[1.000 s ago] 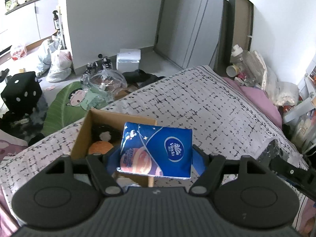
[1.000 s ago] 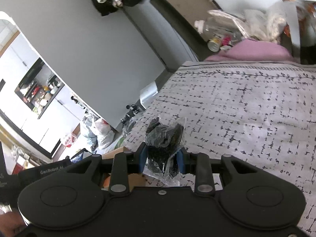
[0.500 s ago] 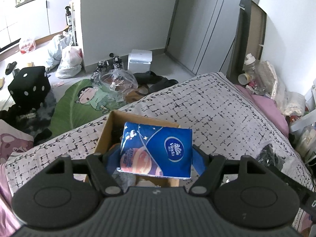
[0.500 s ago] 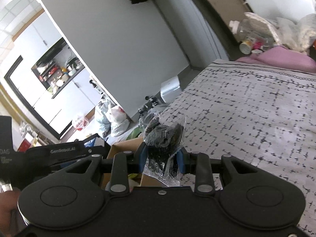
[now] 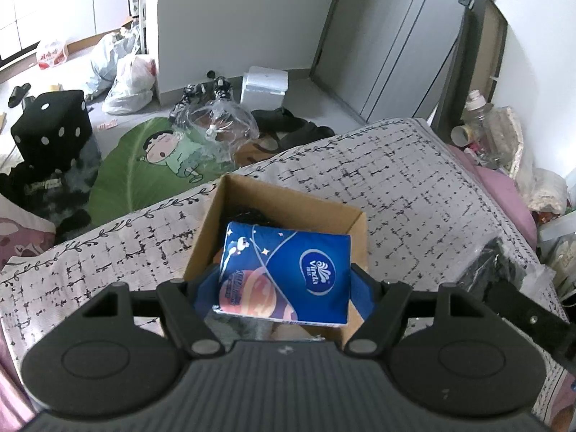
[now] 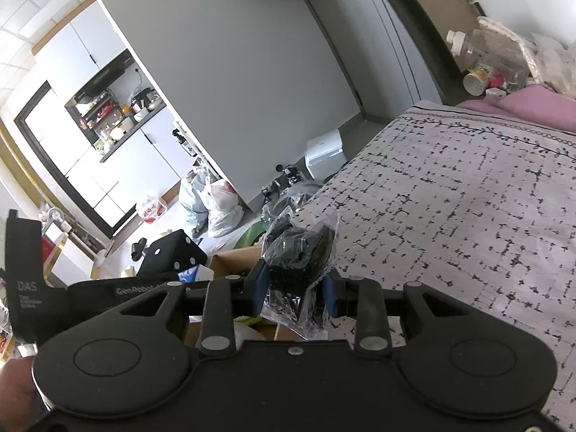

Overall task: Organize soft objects
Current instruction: 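Carry the tissue pack over the box with the left gripper while the right carries the bagged item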

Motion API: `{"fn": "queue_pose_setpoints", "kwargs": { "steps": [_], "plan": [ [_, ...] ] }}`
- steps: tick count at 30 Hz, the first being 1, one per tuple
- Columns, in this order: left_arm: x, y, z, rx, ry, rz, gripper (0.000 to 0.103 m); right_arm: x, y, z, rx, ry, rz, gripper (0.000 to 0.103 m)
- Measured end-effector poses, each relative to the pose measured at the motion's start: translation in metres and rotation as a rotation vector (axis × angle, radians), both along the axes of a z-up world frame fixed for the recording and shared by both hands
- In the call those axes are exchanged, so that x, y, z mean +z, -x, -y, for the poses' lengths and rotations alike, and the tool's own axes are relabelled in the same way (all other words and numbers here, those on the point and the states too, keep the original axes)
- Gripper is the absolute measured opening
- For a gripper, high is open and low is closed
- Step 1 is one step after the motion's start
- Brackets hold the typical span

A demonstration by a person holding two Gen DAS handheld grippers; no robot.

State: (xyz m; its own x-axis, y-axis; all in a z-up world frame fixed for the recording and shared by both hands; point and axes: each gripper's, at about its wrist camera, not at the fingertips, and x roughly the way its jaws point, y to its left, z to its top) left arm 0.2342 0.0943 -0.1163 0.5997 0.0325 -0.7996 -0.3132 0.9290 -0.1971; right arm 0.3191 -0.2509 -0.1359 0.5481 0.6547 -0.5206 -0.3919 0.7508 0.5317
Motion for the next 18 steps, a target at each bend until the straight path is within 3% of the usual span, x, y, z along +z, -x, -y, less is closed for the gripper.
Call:
{"fn": "queue_pose_setpoints", "kwargs": {
  "steps": [18],
  "plan": [
    [-0.019, 0.002, -0.035, -0.027, 0.071, -0.017, 0.073, -0.019, -0.002, -0.057, 0.063, 0.057, -0.016, 0.031]
  ]
}}
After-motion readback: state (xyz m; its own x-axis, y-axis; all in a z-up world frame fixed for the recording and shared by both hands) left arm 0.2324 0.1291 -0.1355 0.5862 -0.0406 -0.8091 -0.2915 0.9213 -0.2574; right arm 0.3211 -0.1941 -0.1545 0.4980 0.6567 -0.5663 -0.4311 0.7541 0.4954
